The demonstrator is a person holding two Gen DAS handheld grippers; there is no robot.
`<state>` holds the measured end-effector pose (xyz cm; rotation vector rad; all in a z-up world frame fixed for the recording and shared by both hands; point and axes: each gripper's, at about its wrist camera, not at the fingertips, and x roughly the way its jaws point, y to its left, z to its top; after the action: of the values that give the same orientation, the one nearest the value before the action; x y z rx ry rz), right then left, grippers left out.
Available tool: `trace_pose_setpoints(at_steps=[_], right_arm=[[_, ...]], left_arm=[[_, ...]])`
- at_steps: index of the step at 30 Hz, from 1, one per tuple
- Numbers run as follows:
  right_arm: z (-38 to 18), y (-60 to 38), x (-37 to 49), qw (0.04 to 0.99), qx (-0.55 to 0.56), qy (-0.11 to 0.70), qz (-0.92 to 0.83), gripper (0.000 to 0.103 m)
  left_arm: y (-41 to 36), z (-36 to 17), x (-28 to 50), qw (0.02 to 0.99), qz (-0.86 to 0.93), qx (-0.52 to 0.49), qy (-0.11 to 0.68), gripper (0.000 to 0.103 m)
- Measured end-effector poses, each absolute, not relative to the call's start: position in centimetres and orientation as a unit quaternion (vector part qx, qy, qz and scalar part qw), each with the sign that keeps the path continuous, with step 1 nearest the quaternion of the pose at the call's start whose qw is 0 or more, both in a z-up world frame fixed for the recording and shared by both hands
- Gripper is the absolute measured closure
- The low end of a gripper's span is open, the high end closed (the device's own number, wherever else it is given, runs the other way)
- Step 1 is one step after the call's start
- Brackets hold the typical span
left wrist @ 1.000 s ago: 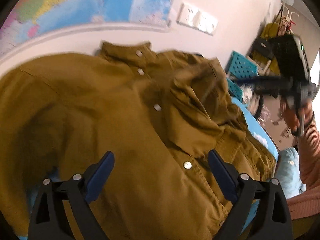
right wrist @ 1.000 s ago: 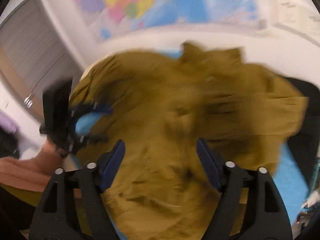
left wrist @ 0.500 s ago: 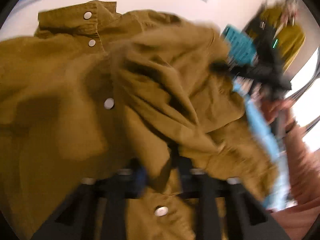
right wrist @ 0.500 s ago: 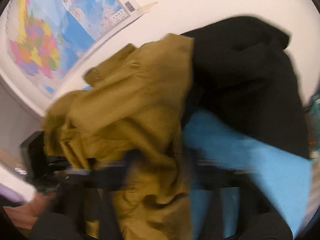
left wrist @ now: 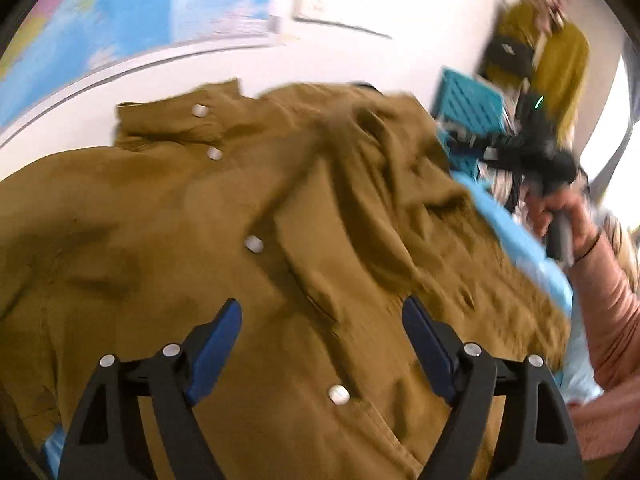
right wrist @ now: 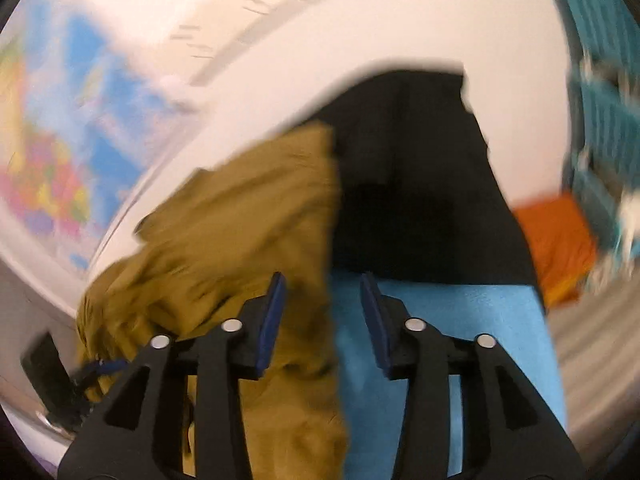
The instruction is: Fold large clothes
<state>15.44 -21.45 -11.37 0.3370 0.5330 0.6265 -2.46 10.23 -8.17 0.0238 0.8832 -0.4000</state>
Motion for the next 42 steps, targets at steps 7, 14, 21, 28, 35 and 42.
trace_pose_setpoints(at_steps=[7,14,21,28,35,42], right_arm=[[-13.8,-9.0,6.9,0.836,-0.029,0.292,0.464,0.031],[-13.5,-6.7,8.4,0.797,-0.028,0.345,0.494,0.099],[-1.1,-4.4,7.1,0.785,-0.015,0.232,0.574,0.098],[0.6,5.8,14.0,0.762,-0.015,0.311,0.568,0.091],[-2.6,2.6,16.9,0.805,0.029,0.318,0.500,0.038],[-5.6,-12.2,16.1,0.913,0.024,0.258,0.315,0.009]], left_arm=[[11.7,-10.1,-1.3,0.875,-0.187,-0.045,0.444,0.024],[14.0,-8.5,-3.0,0.890,-0.174,-0.053,0.417,0.024],[16.1,-6.2,-5.7,0.906,-0.215,-0.054,0.360,0.019],[17.6,-4.1,-4.9,0.928,-0.201,-0.073,0.305,0.010],[20.4,-7.1,1.5,0.919,-0.083,-0.084,0.377,0.010],[21.3,-9.5,5.1,0.899,-0.062,-0.068,0.428,0.013]])
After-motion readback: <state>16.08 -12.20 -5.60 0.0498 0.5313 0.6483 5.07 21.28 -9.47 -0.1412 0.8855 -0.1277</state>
